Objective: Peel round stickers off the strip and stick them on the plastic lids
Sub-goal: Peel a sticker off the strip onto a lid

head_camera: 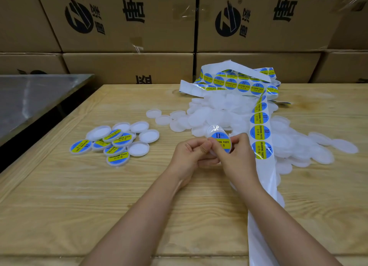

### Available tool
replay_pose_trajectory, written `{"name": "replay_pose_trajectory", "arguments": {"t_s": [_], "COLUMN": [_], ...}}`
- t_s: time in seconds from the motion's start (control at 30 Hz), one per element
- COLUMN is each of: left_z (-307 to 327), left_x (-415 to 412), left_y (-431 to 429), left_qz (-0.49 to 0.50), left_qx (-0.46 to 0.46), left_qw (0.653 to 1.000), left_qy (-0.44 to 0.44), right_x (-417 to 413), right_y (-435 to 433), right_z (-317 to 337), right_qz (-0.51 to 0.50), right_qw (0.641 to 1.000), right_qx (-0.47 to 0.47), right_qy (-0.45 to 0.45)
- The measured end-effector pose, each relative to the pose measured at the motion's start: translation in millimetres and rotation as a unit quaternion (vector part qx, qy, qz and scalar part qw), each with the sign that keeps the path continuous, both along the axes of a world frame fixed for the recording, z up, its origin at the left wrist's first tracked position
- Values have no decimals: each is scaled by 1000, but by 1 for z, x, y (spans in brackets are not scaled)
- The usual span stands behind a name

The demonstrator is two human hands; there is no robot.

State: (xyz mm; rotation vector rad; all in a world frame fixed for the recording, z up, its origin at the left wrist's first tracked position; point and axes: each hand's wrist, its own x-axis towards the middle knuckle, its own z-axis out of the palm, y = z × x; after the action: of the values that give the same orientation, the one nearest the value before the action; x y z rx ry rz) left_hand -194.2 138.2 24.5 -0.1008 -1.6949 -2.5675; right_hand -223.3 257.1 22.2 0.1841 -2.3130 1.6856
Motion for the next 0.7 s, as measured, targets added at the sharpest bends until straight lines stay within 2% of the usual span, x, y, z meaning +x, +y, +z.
{"name": "replay_pose_trajectory", "arguments": {"t_s": [0.23, 0.57, 0.7], "left_z": [3, -2, -1], "left_x": [1, -4, -3], "left_y": [4, -2, -5], "left_qz": [-14, 30, 15], "left_qx": [16, 97, 123], "left_qw": [1000, 994, 991], "left_qy": [-5, -52, -49], "right_x": [-1, 2, 7], "right_y": [8, 3, -1], "right_z": [8, 5, 8], "right_qz": [-54, 65, 70], "right_qw": [995, 997, 996], "right_qx": [-24, 2, 5], "right_qy": [77, 46, 52]}}
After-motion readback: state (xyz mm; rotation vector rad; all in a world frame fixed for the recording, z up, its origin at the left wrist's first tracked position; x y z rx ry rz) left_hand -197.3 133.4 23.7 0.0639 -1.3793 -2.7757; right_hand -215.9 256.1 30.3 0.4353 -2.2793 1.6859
